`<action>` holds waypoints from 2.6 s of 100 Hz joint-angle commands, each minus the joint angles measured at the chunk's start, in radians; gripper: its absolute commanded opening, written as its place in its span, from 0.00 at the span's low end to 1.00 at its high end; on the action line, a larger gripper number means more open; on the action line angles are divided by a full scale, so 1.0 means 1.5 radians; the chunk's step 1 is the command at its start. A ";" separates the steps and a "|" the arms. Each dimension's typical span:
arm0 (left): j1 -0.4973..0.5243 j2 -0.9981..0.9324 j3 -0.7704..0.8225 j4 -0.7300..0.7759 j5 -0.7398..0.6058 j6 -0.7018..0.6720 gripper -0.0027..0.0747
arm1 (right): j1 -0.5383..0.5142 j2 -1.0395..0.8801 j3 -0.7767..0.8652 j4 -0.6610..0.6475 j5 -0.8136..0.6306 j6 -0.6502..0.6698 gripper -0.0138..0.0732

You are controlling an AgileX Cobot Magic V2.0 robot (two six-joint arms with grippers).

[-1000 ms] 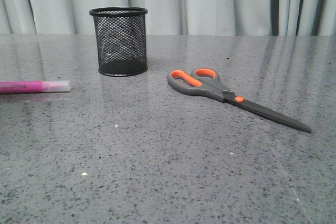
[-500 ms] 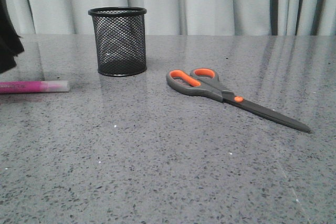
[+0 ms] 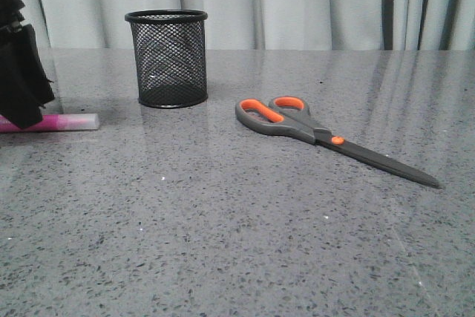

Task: Put pen and scissors into bin
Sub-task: 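Close the left gripper on the highlighter and lift it upright, then carry the highlighter over the black mesh cup and drop it in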

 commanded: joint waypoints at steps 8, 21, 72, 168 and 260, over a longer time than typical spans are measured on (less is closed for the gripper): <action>-0.004 -0.015 -0.020 -0.026 -0.001 0.001 0.49 | -0.003 0.003 -0.024 0.009 -0.028 -0.009 0.54; -0.004 -0.009 -0.020 -0.016 0.000 0.001 0.49 | -0.003 0.003 -0.024 0.009 -0.027 -0.009 0.54; -0.004 0.002 -0.020 -0.008 0.017 0.000 0.19 | -0.003 0.003 -0.024 0.009 -0.024 -0.009 0.54; -0.002 -0.057 -0.207 -0.470 0.023 -0.014 0.01 | -0.003 0.003 -0.024 0.009 -0.026 -0.009 0.54; -0.045 0.119 -0.206 -0.688 -0.058 0.144 0.01 | -0.003 0.003 -0.024 0.009 -0.023 -0.009 0.54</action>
